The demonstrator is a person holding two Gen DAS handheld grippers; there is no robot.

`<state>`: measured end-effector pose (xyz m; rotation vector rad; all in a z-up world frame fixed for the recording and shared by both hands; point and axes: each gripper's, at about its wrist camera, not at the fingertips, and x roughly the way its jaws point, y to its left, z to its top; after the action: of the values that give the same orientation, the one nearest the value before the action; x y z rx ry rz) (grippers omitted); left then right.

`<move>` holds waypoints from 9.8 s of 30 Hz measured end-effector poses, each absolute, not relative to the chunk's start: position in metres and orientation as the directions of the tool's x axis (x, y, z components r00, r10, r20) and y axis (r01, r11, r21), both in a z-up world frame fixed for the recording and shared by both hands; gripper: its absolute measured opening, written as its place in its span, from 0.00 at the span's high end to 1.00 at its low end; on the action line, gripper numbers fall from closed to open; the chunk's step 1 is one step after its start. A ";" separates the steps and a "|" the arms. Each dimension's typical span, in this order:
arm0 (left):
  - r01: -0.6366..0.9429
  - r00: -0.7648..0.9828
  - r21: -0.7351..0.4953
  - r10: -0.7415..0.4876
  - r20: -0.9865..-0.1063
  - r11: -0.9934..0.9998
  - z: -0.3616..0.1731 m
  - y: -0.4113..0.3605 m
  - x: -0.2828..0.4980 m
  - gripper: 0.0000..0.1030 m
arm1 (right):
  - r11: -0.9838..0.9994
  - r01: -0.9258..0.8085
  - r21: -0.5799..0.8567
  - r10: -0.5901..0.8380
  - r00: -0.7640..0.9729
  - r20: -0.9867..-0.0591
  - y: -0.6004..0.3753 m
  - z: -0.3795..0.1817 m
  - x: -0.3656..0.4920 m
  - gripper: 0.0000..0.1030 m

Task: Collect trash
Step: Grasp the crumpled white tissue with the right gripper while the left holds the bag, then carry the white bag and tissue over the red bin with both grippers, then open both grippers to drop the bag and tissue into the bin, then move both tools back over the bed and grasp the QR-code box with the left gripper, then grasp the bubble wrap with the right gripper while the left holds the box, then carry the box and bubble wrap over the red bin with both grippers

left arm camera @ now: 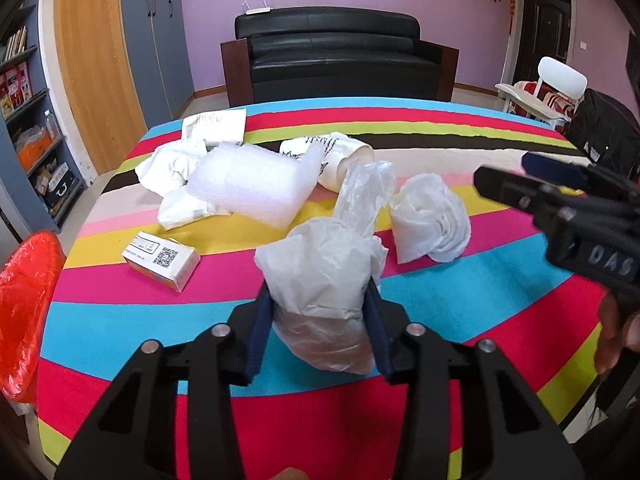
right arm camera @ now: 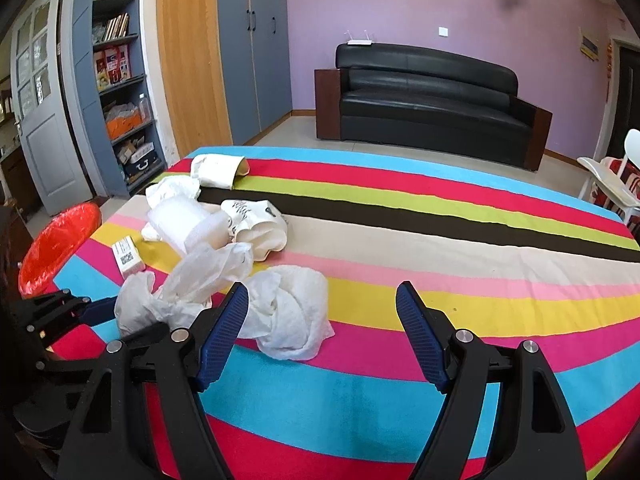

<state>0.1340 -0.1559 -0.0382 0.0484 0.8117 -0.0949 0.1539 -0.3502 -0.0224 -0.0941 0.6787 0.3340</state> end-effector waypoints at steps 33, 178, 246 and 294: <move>-0.042 0.809 -0.038 0.012 -0.588 0.998 0.017 -0.051 0.103 0.61 | 0.929 -0.371 -0.016 0.242 0.636 -0.733 -0.301 -0.061 0.178 0.75; -0.214 0.774 -0.023 0.155 -0.614 0.977 0.020 0.071 0.130 0.26 | 0.875 -0.479 0.063 0.432 0.716 -0.549 -0.177 0.024 0.173 0.32; 0.040 0.608 0.061 0.024 -0.794 0.997 -0.037 -0.007 0.183 0.35 | 0.951 -0.244 0.192 0.308 0.668 -0.677 -0.206 -0.024 0.217 0.18; -0.044 0.656 0.018 0.043 -0.754 0.999 -0.009 0.035 0.160 0.35 | 0.924 -0.362 0.121 0.334 0.616 -0.713 -0.167 -0.033 0.213 0.47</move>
<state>0.1596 0.0347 -0.0086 -0.0016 0.8545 0.0491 0.2127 -0.1666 -0.0330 -0.0363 0.8137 0.4010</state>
